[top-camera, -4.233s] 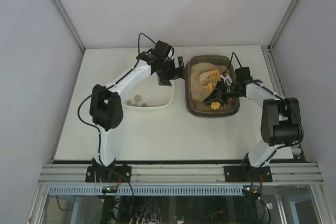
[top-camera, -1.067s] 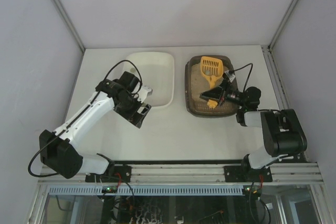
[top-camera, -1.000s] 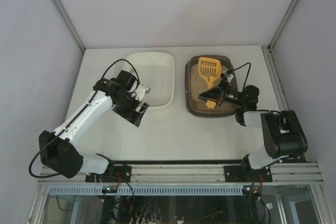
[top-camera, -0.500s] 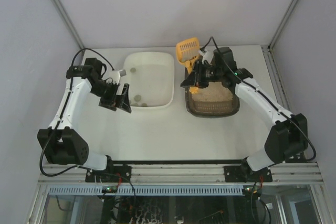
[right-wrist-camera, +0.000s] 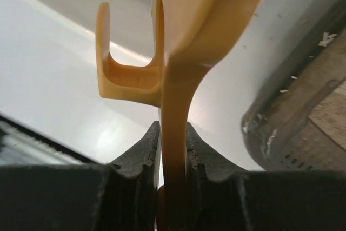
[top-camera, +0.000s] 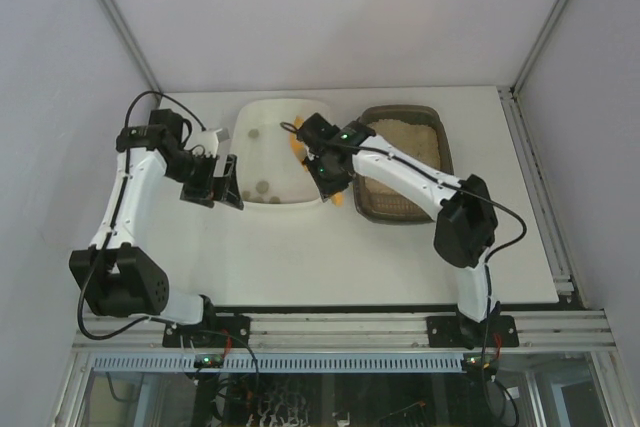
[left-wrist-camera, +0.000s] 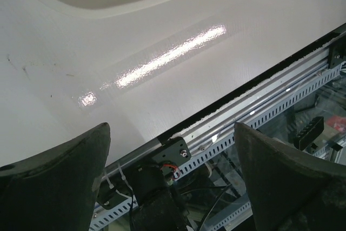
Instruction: Clean the litter box
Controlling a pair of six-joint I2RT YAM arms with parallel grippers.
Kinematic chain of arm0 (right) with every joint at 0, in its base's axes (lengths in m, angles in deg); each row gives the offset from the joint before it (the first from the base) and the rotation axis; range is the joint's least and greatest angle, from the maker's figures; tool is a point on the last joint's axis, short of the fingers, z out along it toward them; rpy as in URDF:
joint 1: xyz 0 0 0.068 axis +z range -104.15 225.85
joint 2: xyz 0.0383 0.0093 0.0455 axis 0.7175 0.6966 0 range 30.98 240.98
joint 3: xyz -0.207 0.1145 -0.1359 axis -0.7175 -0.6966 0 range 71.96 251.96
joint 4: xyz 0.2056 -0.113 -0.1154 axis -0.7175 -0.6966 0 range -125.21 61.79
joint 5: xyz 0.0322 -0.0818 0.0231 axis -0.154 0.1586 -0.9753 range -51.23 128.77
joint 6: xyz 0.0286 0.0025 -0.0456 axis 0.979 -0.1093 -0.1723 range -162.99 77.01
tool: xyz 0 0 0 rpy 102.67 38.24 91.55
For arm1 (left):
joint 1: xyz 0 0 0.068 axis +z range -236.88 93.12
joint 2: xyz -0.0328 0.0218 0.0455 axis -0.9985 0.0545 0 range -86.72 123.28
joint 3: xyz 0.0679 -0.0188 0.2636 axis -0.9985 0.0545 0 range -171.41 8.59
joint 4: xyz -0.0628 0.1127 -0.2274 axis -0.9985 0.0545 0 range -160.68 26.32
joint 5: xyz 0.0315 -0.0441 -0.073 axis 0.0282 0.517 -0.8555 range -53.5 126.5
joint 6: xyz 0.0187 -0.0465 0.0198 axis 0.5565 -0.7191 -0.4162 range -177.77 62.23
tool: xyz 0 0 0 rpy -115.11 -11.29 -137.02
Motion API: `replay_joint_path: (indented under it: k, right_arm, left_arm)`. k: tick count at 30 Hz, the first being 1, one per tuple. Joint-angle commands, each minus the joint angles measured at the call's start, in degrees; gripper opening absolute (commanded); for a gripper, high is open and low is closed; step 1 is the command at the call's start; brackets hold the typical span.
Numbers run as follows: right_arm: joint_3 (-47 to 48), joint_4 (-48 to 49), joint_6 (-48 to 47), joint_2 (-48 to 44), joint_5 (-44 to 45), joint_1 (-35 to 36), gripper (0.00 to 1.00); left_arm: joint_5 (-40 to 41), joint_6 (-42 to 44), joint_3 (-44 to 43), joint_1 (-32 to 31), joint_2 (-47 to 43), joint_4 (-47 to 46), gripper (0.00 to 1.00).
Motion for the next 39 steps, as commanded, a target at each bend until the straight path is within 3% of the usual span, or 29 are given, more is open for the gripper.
replay_joint_path:
  k: [1, 11, 18, 23, 27, 33, 39]
  right_arm:
    - [6.2, -8.7, -4.7, 3.5, 22.2, 4.6, 0.0]
    - [3.7, -6.1, -9.4, 5.2, 48.1, 11.0, 0.0]
    - [-1.8, 0.0, -14.3, 3.8, 51.1, 12.1, 0.0]
    - [-6.6, 4.6, -17.5, 3.0, 48.3, 12.2, 0.0]
    - [-6.7, 4.8, -8.9, -1.3, 42.3, 10.6, 0.0]
    - [-24.8, 19.0, -1.6, -25.2, 29.7, 7.2, 0.0]
    - [-35.2, 23.1, 1.7, -42.3, 21.7, -4.4, 0.0]
  left_arm:
    - [-0.1, -0.1, 1.2, 0.6, -3.1, -1.2, 1.0]
    - [3.3, -1.1, 2.6, 0.7, -5.3, -4.2, 1.0]
    - [11.2, -3.2, 5.9, 0.6, -9.6, -9.2, 1.0]
    - [15.7, -5.9, 5.1, 0.6, -12.8, -11.0, 1.0]
    - [15.6, -9.9, 2.7, 0.5, -13.0, -12.5, 1.0]
    - [22.9, -8.4, -1.9, -0.7, -5.9, -10.9, 1.0]
    - [22.6, -6.7, -7.4, -2.1, 2.4, -6.6, 1.0]
